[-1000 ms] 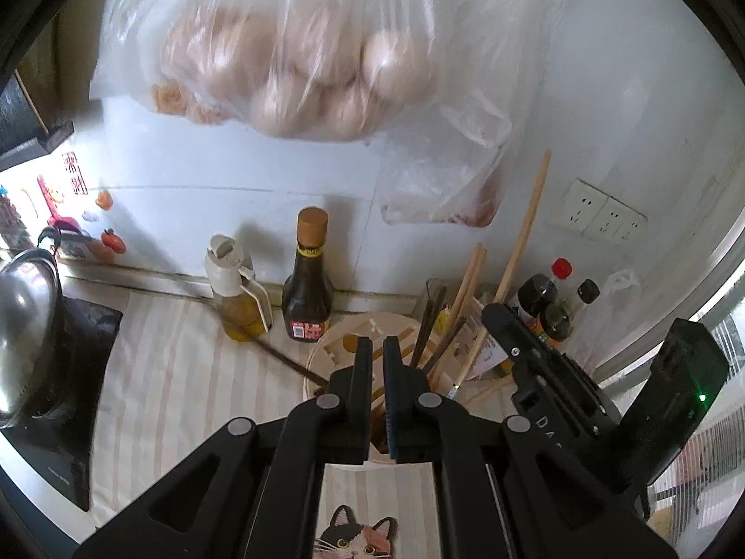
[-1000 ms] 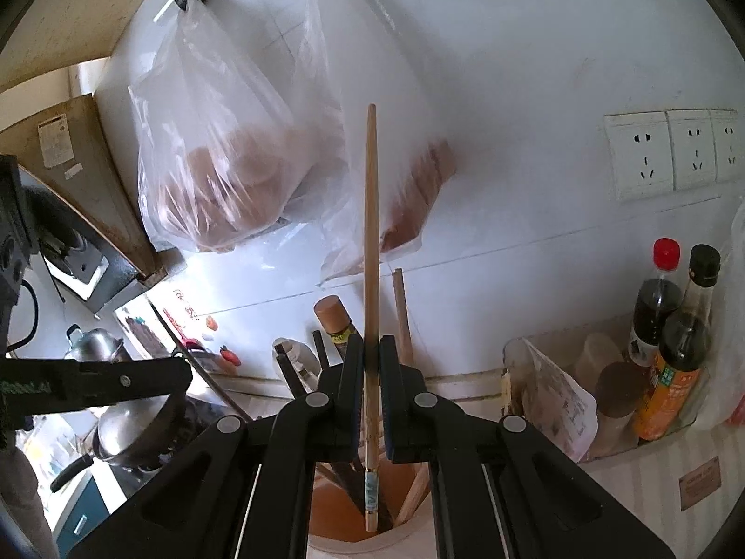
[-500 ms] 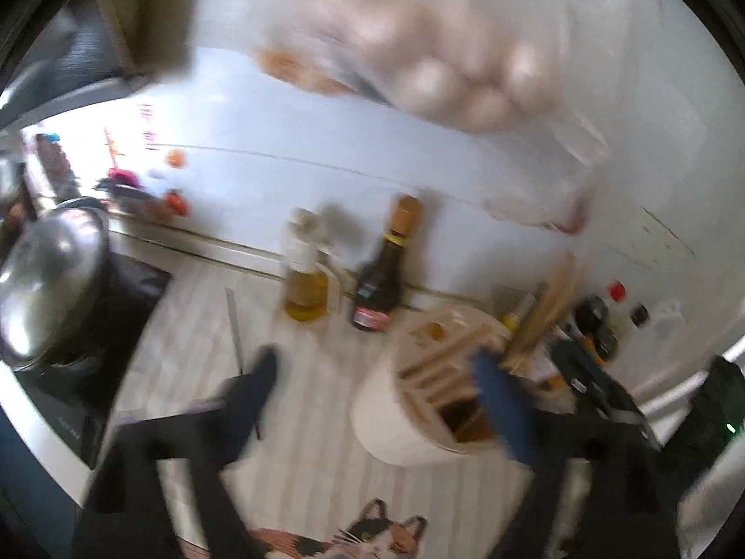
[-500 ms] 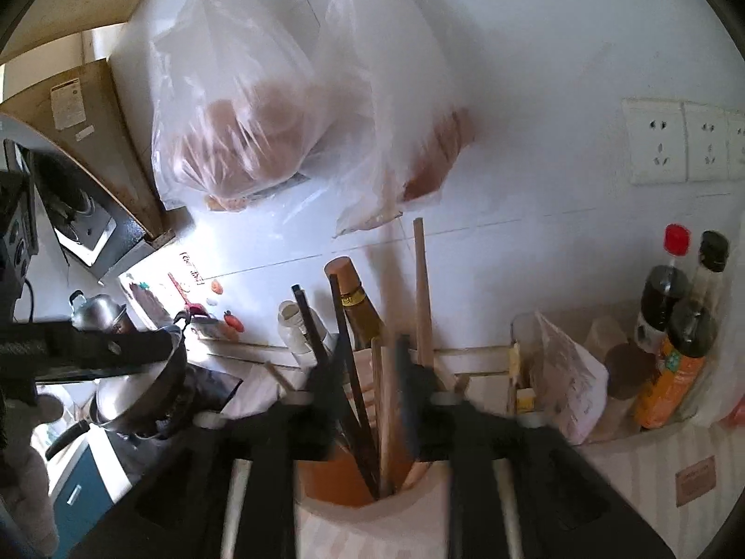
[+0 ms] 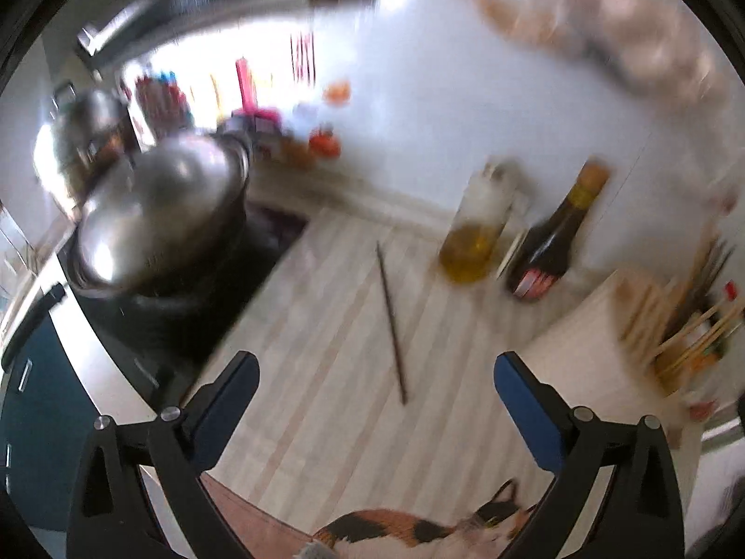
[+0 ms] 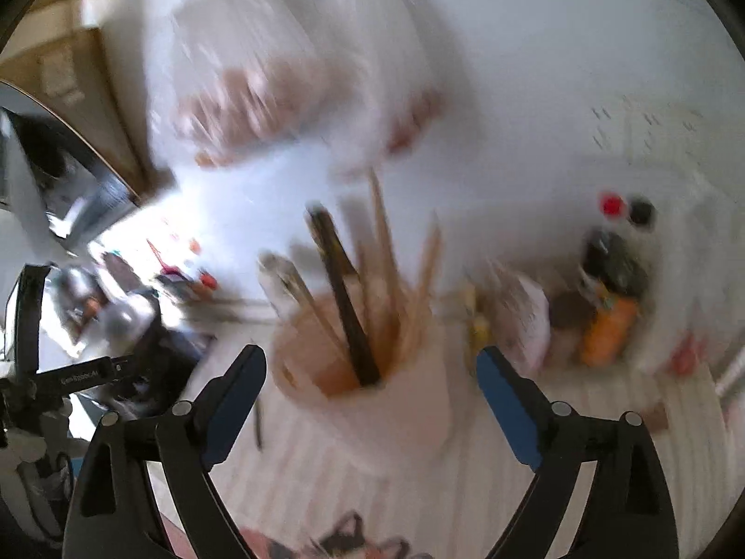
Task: Organize utensils
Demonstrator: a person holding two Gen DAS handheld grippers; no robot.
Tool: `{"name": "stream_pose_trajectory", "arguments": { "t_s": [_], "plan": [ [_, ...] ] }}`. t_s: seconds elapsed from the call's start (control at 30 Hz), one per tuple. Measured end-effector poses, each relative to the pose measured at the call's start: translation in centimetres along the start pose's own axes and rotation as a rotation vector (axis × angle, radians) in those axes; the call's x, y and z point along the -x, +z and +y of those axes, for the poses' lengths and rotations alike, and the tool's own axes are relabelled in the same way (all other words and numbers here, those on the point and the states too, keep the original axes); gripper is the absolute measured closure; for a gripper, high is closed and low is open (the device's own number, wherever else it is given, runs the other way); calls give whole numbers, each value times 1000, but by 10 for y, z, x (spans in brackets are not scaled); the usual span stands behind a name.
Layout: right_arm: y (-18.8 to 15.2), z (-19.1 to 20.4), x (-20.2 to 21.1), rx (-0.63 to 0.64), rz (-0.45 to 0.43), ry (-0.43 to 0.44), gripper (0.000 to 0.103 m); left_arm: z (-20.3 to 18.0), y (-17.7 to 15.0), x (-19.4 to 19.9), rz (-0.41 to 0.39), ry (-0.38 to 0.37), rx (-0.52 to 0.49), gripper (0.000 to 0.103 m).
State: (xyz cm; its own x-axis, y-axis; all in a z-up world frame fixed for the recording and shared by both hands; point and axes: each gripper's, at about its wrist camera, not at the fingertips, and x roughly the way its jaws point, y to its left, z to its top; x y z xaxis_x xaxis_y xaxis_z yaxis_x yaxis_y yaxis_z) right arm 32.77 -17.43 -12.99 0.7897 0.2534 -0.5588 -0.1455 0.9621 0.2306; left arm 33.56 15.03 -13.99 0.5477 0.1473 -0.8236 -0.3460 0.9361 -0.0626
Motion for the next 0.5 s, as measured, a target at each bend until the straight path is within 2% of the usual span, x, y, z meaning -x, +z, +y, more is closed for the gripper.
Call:
{"name": "stream_pose_trajectory", "arguments": {
  "t_s": [0.2,0.37,0.5],
  "plan": [
    [-51,-26,-32,-128,153,-190,10,11,-11,-115,253,-28,22,1],
    [-81,-66,-85,-275,283,-317,10,0,-2,-193,337,-58,8,1],
    [-96,-97,-116,-390,343,-380,10,-14,13,-234,342,-43,-40,2]
  ]
}}
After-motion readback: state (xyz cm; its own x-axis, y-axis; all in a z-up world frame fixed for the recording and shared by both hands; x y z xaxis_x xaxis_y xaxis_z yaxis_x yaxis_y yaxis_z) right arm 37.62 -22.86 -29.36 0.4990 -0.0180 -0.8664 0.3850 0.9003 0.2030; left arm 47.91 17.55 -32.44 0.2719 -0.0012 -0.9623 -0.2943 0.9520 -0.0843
